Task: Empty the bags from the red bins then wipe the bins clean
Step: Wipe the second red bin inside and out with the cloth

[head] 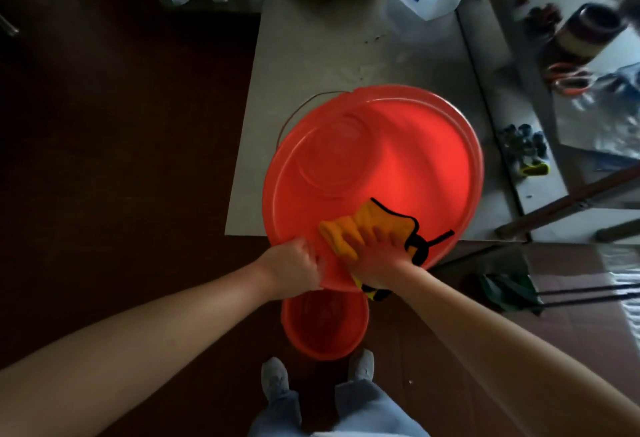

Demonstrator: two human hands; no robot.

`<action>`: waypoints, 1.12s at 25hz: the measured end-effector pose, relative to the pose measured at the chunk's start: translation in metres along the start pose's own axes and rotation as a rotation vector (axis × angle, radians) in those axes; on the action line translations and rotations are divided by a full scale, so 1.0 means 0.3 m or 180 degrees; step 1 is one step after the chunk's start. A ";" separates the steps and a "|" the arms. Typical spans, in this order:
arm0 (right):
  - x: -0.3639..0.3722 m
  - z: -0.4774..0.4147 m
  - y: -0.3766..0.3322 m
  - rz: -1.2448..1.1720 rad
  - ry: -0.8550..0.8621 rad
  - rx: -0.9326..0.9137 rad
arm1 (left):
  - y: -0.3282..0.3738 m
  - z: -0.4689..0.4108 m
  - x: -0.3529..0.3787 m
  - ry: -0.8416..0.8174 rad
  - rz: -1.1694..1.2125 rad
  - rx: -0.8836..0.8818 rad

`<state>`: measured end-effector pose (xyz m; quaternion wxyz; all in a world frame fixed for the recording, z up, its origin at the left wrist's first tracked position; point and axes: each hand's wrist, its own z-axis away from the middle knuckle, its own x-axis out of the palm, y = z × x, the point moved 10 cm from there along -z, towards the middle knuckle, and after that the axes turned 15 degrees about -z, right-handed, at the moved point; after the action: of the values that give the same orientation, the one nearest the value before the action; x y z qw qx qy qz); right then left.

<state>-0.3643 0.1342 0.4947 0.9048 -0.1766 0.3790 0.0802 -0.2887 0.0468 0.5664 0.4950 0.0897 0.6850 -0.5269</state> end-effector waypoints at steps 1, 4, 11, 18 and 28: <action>0.001 0.055 0.005 0.0013 0.0037 0.0007 | -0.007 0.001 -0.006 -0.0010 -0.0045 -0.0028; -0.017 0.176 -0.001 0.0073 0.0301 -0.0125 | -0.014 0.001 -0.001 -0.0084 -0.0008 -0.0080; -0.059 0.098 -0.035 0.0224 0.0615 -0.0161 | -0.033 0.010 -0.012 0.0036 -0.0053 -0.0280; -0.007 -0.328 0.017 -0.0491 0.0538 -0.0086 | 0.097 0.038 0.037 -0.0045 -0.0282 -0.0185; -0.115 -0.309 -0.037 -0.0080 0.0128 -0.0069 | -0.039 0.007 0.039 -0.0238 -0.0003 -0.0196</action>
<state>-0.4465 0.0883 0.4620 0.8960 -0.1928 0.3939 0.0693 -0.3009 0.0354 0.5649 0.5225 0.0543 0.6820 -0.5088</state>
